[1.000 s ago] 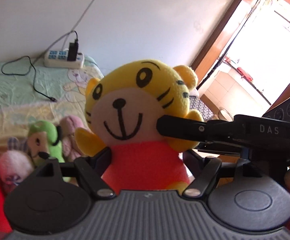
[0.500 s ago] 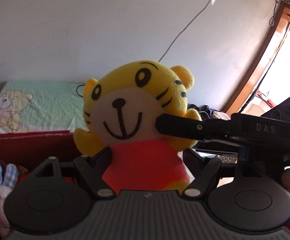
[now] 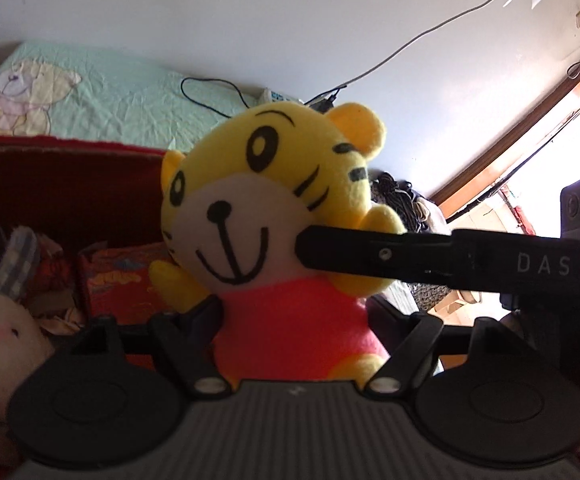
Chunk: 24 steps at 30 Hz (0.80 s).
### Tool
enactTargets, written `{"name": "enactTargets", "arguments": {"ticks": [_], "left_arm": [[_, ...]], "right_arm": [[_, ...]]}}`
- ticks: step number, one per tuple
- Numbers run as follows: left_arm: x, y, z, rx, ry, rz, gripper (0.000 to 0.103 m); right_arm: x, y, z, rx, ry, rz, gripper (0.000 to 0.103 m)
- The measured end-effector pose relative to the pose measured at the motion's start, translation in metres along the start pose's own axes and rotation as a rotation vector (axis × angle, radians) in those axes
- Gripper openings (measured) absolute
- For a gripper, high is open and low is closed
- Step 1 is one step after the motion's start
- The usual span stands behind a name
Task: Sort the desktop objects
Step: 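Lift the tiger with both grippers and carry it over the red box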
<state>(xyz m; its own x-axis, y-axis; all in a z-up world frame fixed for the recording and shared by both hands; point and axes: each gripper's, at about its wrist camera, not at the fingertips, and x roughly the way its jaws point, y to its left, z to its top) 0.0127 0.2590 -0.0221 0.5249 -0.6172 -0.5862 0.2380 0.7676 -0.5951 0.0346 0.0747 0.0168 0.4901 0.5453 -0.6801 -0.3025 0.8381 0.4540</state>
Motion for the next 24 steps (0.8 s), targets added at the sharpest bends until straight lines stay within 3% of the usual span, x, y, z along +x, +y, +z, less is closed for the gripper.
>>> {"name": "enactTargets", "arguments": {"ticks": [12, 24], "left_arm": [[0.029, 0.03, 0.002, 0.006, 0.092, -0.01, 0.078], [0.038, 0.033, 0.01, 0.013, 0.125, 0.001, 0.081]], "right_arm": [[0.046, 0.012, -0.002, -0.023, 0.101, -0.241, 0.035], [0.056, 0.005, -0.001, 0.002, 0.089, -0.287, 0.045]]}}
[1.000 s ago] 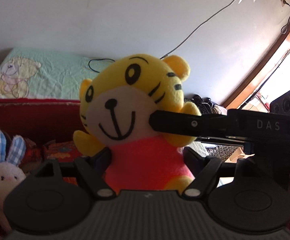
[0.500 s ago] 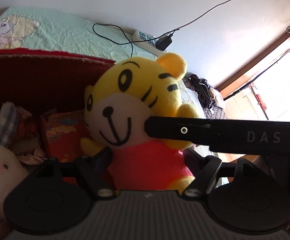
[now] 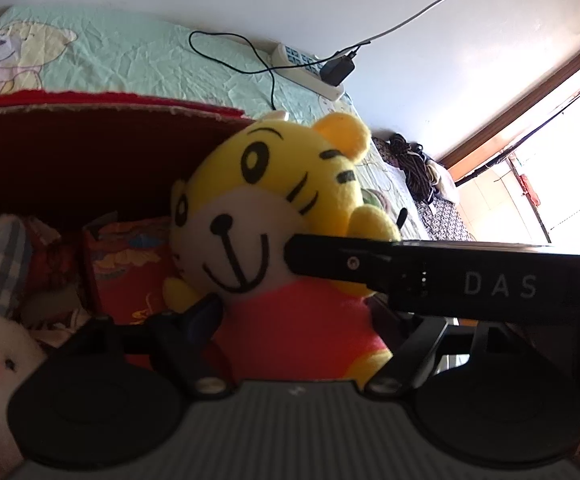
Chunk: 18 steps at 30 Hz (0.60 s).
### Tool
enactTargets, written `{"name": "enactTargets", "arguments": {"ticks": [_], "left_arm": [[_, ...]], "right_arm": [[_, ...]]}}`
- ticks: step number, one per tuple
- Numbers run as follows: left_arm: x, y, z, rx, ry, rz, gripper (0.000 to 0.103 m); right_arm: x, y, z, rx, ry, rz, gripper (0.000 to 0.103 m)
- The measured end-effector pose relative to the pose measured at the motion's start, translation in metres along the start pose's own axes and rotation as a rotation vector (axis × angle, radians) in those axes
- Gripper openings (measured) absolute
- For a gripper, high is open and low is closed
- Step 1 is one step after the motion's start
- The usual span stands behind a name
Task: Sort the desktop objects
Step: 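Lift the tiger with both grippers and carry it over the red box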
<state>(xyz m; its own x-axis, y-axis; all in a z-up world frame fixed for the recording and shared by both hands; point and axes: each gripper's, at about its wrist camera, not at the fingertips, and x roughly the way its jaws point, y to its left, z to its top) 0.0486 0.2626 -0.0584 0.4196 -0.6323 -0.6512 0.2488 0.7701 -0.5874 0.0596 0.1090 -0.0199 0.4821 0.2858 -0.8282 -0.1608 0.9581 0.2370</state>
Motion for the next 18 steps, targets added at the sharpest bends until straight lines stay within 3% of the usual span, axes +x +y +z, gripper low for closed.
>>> {"name": "enactTargets", "arguments": {"ticks": [6, 10, 18], "left_arm": [[-0.014, -0.005, 0.001, 0.011, -0.026, 0.022, 0.084], [-0.023, -0.01, 0.0, 0.021, -0.051, 0.065, 0.09], [-0.036, -0.02, -0.004, 0.036, -0.075, 0.166, 0.09]], "right_arm": [[-0.007, -0.001, -0.002, -0.015, -0.029, 0.002, 0.047], [-0.012, -0.001, -0.005, -0.014, -0.047, 0.009, 0.048], [-0.024, -0.005, -0.012, 0.001, -0.085, 0.013, 0.048]]}}
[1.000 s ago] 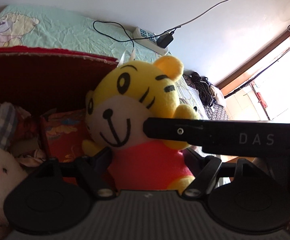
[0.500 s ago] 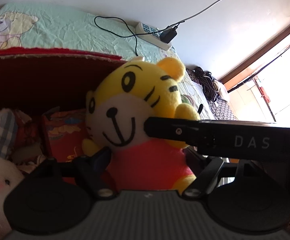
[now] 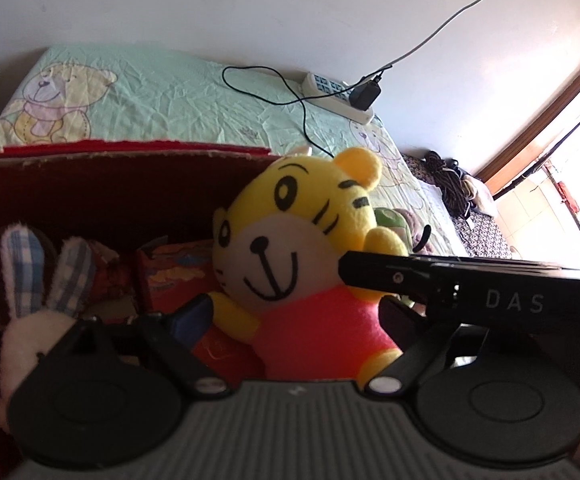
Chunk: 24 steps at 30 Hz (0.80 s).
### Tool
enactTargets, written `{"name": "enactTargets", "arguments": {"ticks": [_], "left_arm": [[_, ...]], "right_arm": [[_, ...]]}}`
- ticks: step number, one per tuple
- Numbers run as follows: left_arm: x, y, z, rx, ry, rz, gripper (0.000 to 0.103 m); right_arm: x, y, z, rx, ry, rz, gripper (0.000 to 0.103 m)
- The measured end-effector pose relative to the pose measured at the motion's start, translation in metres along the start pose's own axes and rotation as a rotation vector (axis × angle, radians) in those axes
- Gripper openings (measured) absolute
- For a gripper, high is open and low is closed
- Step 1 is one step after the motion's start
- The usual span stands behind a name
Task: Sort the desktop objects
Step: 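Lift the tiger with both grippers and carry it over the red box, then lower the tiger into the red box and open both grippers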
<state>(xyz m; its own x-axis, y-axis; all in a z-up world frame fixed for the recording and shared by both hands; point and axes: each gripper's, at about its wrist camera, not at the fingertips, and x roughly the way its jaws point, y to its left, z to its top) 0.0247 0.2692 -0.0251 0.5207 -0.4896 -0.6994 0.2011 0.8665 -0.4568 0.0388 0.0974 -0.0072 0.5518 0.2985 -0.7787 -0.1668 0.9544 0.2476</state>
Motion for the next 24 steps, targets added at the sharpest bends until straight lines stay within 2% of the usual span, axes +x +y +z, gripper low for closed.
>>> {"name": "enactTargets", "arguments": {"ticks": [18, 24], "left_arm": [[0.004, -0.015, -0.007, 0.016, 0.003, 0.111, 0.093], [0.006, -0.019, -0.01, 0.038, -0.002, 0.138, 0.097]], "right_arm": [[-0.016, -0.01, -0.017, 0.051, -0.068, -0.003, 0.048], [-0.018, -0.014, -0.022, 0.066, -0.078, -0.005, 0.049]]}}
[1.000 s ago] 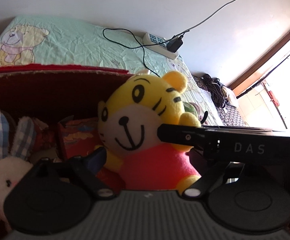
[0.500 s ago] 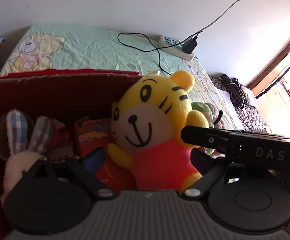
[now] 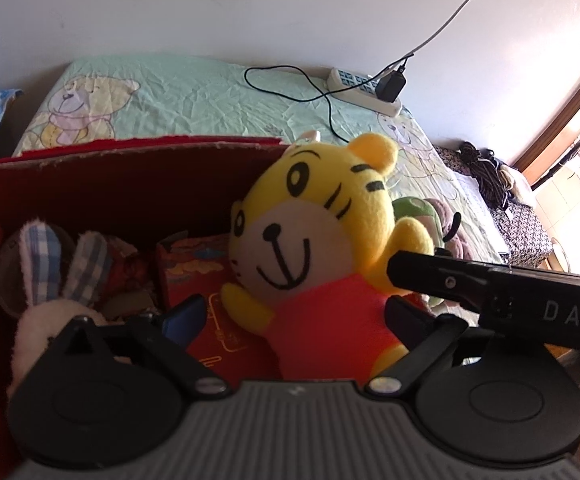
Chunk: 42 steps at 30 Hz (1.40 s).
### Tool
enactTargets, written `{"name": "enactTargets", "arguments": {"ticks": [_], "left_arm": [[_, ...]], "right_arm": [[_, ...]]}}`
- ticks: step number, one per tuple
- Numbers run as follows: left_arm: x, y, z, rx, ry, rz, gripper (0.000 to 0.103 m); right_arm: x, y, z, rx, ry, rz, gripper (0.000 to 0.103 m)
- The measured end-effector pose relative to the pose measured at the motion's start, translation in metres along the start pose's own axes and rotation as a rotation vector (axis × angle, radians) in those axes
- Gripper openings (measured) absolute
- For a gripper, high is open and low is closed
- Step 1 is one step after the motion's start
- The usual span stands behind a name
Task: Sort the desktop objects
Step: 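Lower the tiger into the red box and open both grippers, then move both grippers to the pink teddy bear on the bed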
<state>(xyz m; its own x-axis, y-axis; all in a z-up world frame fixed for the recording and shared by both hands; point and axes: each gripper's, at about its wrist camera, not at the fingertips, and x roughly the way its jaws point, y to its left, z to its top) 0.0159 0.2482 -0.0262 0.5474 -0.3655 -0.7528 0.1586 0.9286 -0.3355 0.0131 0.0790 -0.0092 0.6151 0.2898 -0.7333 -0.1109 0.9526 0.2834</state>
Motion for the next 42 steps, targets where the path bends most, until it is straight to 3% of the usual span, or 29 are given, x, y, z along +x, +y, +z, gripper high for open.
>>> {"name": "enactTargets", "arguments": {"ticks": [23, 37, 42], "left_arm": [[-0.004, -0.015, -0.004, -0.006, -0.011, 0.062, 0.099], [-0.032, -0.039, 0.0, -0.04, -0.105, 0.286, 0.099], [-0.05, -0.065, 0.001, -0.02, -0.164, 0.322, 0.099]], "right_arm": [[-0.021, -0.029, -0.015, 0.116, -0.072, 0.075, 0.05], [-0.026, -0.082, -0.023, 0.142, -0.059, 0.197, 0.054], [-0.025, -0.114, -0.023, 0.173, -0.041, 0.226, 0.054]]}}
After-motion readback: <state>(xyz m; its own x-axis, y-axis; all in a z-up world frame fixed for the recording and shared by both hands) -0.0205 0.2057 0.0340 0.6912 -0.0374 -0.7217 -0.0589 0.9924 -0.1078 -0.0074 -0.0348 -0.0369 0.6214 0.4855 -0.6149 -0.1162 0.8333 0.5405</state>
